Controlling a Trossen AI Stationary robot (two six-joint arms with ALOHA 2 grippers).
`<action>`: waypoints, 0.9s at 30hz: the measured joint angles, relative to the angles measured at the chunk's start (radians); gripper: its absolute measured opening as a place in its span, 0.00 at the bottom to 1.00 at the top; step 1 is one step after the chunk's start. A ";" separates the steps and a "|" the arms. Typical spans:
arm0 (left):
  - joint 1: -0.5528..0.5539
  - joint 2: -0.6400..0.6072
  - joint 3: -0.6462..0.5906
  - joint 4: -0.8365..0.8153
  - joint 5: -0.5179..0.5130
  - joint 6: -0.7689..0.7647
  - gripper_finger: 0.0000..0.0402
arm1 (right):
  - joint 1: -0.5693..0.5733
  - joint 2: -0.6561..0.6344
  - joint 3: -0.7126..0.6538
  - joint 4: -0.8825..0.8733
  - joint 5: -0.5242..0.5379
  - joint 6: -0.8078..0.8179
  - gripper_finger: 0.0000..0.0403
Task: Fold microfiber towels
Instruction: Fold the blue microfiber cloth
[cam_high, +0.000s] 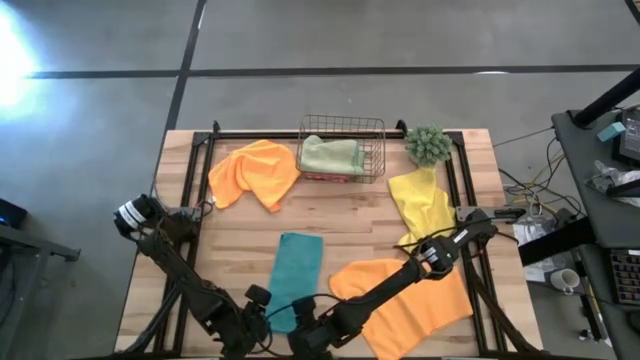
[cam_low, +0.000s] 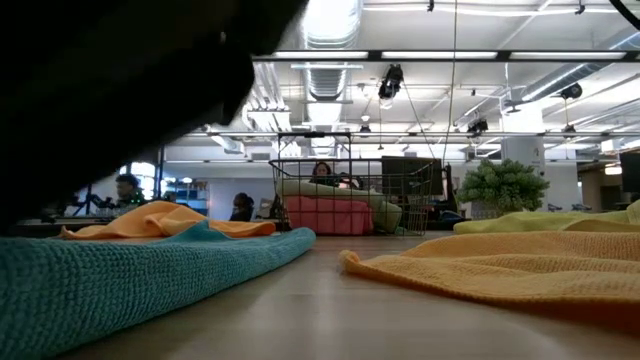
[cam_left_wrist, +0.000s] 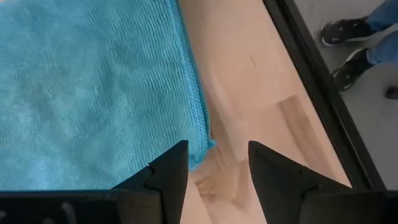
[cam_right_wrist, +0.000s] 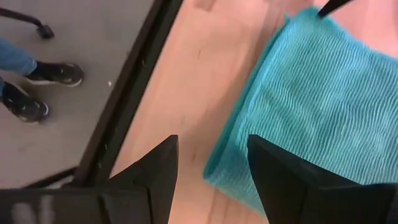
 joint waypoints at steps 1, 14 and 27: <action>-0.001 0.014 0.009 0.004 0.000 -0.001 0.38 | 0.001 0.002 0.007 0.000 0.004 -0.006 0.46; -0.009 0.097 0.035 -0.022 -0.131 -0.026 0.38 | 0.001 0.004 0.006 -0.052 0.030 0.003 0.46; -0.006 0.141 0.031 -0.007 -0.147 -0.028 0.37 | -0.008 0.000 -0.047 -0.035 0.024 0.038 0.45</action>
